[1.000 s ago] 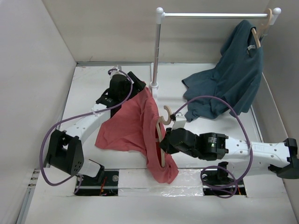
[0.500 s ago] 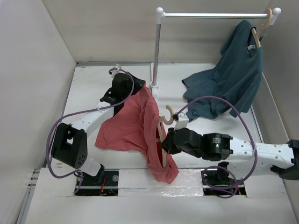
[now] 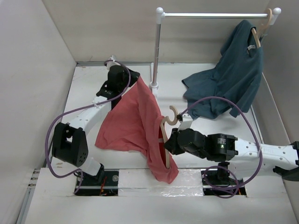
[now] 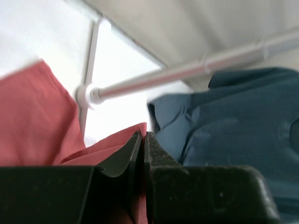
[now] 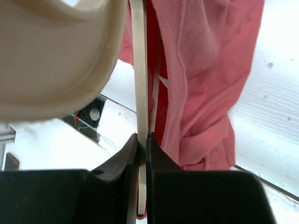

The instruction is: Place the t-shirt on the hanger

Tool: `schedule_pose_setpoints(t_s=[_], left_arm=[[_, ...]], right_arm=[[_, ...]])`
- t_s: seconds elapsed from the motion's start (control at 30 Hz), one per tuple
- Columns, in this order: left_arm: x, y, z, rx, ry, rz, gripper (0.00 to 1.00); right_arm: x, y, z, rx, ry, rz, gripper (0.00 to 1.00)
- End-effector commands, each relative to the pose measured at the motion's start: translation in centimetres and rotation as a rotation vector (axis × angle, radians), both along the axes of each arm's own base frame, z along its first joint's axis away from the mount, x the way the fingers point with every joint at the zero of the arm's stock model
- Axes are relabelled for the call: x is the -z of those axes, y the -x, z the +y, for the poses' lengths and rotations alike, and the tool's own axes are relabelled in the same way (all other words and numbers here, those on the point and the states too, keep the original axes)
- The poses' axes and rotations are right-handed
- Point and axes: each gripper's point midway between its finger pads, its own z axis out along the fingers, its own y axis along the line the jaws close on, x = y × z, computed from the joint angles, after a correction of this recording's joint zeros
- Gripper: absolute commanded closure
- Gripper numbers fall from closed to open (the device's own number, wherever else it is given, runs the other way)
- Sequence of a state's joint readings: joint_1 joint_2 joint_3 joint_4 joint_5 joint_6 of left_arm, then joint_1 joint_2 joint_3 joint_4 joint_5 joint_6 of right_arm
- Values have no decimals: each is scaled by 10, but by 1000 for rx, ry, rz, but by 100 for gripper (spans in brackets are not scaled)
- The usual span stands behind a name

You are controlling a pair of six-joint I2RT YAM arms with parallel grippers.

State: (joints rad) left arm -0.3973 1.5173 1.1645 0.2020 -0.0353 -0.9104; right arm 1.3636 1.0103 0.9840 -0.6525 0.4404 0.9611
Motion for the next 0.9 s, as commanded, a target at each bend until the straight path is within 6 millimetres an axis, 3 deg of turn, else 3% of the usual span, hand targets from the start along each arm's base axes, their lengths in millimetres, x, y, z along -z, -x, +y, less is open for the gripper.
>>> schedule_pose_setpoints(t_s=[0.0,0.1,0.27,0.43,0.5,0.57,0.67,0.73,0.8,0.83,0.87], left_arm=[[-40,-14,20,-40,-35,-96,100],[-47,-18,27,-52,-60,-104,100],[-44,-16,30,-59,-84,-85,100],[-49,-16,45,-92,-112,-80,100],[-51,-16,50,-98,-120,-73,100],[-49,-16,58,-109,-147,-63,100],[-51,-14,72,-142,-157,-68,100],[-50,-12,76,-147,-157,-66,100],[-56,-8,77,-147,-149,-80,100],[-61,-7,76,-142,-140,-90,100],[-70,-5,77,-144,-131,-113,100]], right_arm=[[-4,2,-11,17,-22,-8,100],[-1,1,-19,34,-19,-11,100],[25,-11,-30,98,44,-48,100],[15,-23,-12,110,7,-115,100],[22,-24,-3,101,37,-112,100],[24,-25,-6,114,86,-103,100],[-2,-28,-19,127,67,-141,100],[-49,-28,-29,107,-39,-164,100],[-91,-22,-36,70,-112,-176,100],[-128,-24,-48,83,-144,-201,100],[-145,-25,-55,93,-148,-217,100]])
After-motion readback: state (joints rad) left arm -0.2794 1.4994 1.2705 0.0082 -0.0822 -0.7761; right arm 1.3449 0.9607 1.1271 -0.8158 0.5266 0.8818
